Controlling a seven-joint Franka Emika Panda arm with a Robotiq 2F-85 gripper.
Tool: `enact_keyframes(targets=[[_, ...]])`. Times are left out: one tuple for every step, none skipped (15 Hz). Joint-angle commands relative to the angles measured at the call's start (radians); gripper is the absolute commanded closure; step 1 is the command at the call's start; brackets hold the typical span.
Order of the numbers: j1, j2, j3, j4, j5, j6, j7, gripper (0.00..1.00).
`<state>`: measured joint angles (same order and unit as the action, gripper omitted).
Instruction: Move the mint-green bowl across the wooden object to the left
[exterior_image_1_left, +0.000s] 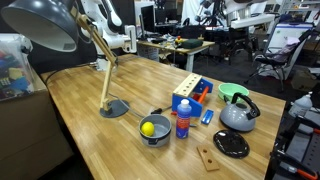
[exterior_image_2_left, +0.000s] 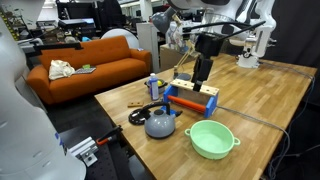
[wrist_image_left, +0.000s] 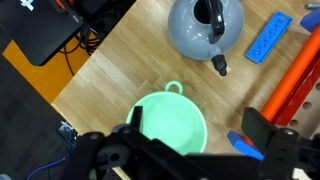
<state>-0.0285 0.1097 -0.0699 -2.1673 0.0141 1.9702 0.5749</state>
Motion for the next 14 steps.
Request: enact_keyframes(targets=[[0.002,0.041,0.006,0.087,0.033,-0.022,-0.021,0.0],[0.002,0.068,0.006,0.126,0.031,-0.031,-0.029,0.0],[0.001,0.087,0.005,0.153,0.035,-0.024,-0.035,0.0],[0.0,0.114,-0.001,0.181,0.023,-0.015,-0.025,0.0],[-0.003,0.145,-0.009,0.208,0.016,-0.012,-0.008,0.0],[-0.005,0.173,-0.017,0.232,0.022,-0.019,-0.002,0.0],[-0.009,0.205,-0.026,0.257,0.03,-0.028,0.002,0.0],[-0.011,0.232,-0.035,0.277,0.033,-0.032,0.008,0.0],[-0.013,0.256,-0.043,0.294,0.042,-0.037,0.013,0.0],[-0.013,0.278,-0.049,0.309,0.049,-0.041,0.021,0.0],[-0.014,0.298,-0.053,0.323,0.062,-0.045,0.03,0.0],[-0.014,0.316,-0.056,0.337,0.078,-0.051,0.041,0.0],[-0.015,0.334,-0.055,0.35,0.103,-0.06,0.055,0.0],[-0.013,0.351,-0.055,0.359,0.121,-0.063,0.077,0.0]])
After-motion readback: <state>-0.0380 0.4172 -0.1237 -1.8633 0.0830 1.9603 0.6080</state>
